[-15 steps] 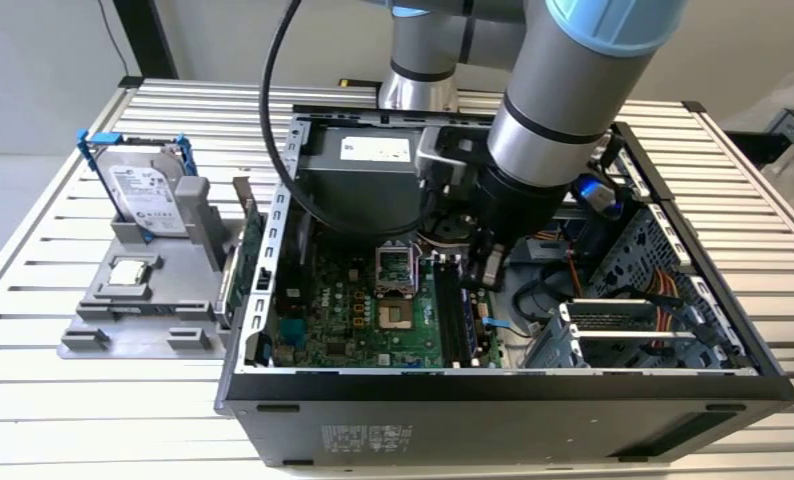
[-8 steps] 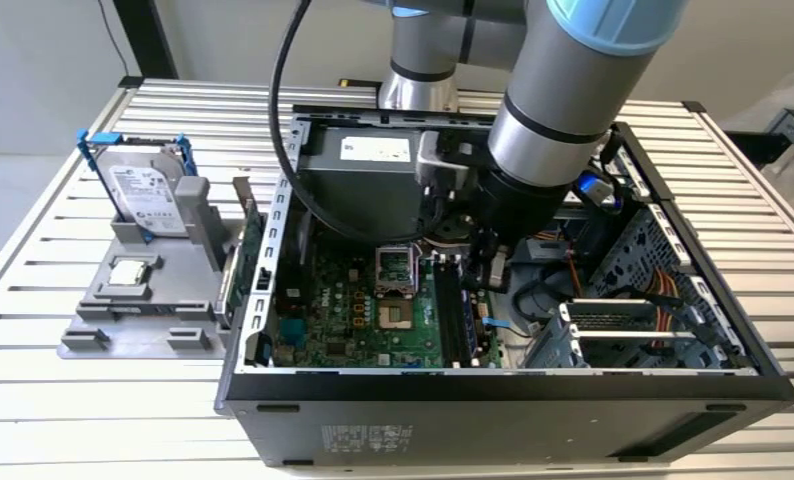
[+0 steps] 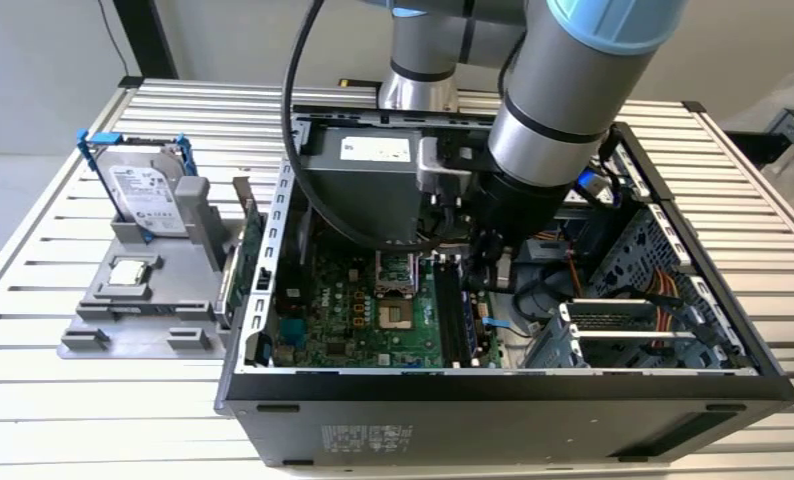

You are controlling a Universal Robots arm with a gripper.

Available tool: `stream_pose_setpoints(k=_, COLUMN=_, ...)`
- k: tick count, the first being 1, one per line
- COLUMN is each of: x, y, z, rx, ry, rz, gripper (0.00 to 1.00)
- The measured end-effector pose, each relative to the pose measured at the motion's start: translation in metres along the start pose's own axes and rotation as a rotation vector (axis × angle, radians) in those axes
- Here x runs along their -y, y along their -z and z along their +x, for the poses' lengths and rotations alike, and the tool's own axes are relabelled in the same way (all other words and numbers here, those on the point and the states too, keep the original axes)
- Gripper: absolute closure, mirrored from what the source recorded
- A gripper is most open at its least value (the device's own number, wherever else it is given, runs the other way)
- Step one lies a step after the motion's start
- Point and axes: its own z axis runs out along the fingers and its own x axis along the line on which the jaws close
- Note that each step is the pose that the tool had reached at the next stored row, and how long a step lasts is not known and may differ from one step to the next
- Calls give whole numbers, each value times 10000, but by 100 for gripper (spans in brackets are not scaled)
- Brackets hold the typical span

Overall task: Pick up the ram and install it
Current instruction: 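Press down the ram until it locks into place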

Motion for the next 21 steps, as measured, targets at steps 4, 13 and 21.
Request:
stream_pose_setpoints(k=4, x=0, y=-3, z=0, rx=-18, ry=430, rz=135, gripper=100)
stream_pose_setpoints(k=13, x=7, y=-33, z=-6, rx=3, ry=281, rz=350, gripper=100)
stream_pose_setpoints(k=21, x=11, y=-106, z=-24, rx=4, ry=267, rz=349, gripper=100)
